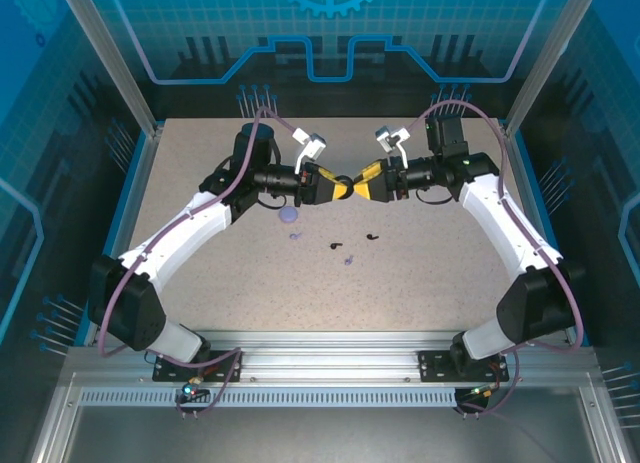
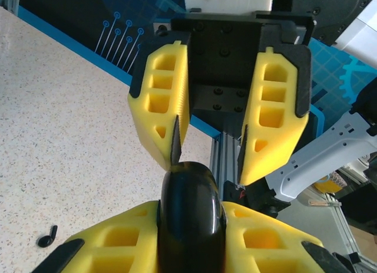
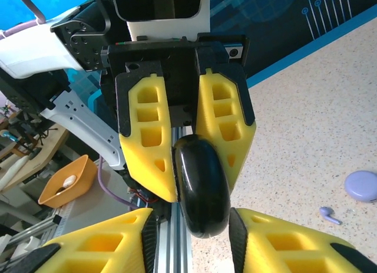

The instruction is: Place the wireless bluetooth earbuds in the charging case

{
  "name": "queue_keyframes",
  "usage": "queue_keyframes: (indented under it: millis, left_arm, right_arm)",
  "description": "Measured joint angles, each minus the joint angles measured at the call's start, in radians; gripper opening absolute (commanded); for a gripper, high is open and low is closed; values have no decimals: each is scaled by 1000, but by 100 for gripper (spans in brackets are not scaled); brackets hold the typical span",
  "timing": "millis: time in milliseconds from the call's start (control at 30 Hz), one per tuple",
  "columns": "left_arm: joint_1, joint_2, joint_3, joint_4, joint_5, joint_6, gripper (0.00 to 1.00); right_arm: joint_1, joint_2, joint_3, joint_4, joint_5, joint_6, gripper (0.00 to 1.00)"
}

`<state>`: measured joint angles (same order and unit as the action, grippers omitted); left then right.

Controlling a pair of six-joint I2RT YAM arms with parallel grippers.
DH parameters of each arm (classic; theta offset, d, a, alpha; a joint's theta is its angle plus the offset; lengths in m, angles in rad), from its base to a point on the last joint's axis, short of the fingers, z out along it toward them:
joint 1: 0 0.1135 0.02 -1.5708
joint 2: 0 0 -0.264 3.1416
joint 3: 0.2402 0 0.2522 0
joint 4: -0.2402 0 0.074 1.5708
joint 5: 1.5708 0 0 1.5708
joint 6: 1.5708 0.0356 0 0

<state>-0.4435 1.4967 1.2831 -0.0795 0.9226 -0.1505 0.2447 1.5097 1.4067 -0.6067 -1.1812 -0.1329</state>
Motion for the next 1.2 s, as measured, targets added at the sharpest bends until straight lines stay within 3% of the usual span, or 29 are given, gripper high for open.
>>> queue_keyframes:
  millis: [500,667,967,1200]
  left_arm:
    - [-10,0,26,-28,29,3,14]
    - [-9,0,32,-32,34,3,15]
    - [-8,0,39,-47,8,2,35]
    - [-8,0,39,-42,-32,-4,40]
  right_arm:
    - [42,35,42,-93,-5,-71,31]
    - [43,35,45,-93,-4,-72,20]
    - [43,33,47,-71,20,-45,13]
    - [36,1,19,-19,56,6,11]
